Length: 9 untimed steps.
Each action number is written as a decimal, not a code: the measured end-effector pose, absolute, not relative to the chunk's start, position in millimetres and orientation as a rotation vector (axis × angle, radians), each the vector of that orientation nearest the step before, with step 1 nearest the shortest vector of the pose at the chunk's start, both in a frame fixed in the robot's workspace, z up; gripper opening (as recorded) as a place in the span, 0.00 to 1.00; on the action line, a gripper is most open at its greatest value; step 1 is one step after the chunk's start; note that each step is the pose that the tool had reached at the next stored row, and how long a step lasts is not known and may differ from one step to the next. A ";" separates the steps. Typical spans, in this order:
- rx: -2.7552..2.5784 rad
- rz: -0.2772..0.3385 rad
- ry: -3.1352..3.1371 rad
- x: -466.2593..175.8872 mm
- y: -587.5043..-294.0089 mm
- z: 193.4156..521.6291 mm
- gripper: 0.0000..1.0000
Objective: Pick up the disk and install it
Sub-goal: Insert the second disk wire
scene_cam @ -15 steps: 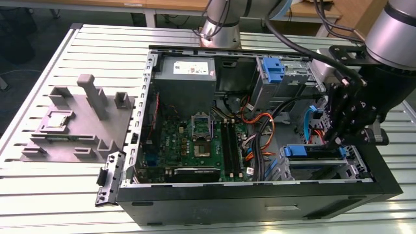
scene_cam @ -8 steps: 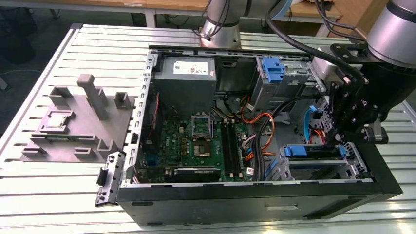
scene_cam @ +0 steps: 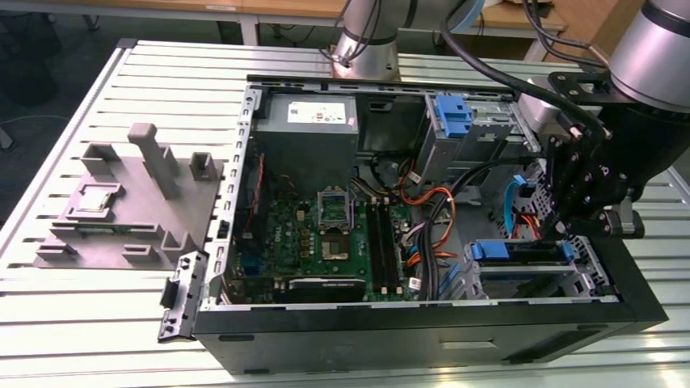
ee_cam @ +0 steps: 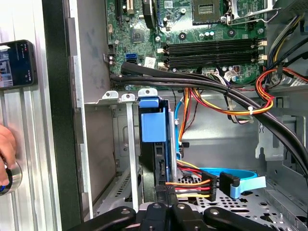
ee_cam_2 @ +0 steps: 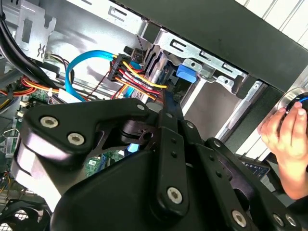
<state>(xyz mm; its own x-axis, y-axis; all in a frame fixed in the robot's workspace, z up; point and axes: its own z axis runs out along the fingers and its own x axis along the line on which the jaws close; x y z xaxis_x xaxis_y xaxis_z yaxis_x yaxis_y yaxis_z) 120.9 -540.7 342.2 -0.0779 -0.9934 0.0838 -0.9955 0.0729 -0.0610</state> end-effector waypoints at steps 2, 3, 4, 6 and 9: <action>2.119 0.159 -2.286 120.9 -540.7 342.3 0.10; 2.119 0.159 -2.286 120.8 -540.7 342.3 0.10; 2.119 0.159 -2.286 120.9 -540.7 342.4 0.10; 2.119 0.159 -2.286 120.8 -540.7 342.4 0.10; 2.119 0.159 -2.286 118.2 -540.6 342.5 0.10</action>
<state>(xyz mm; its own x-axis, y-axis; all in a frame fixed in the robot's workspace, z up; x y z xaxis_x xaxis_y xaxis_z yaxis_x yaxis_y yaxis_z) 118.2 -540.6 342.5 -0.0780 -0.9934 0.0842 -0.9955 0.0730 -0.0610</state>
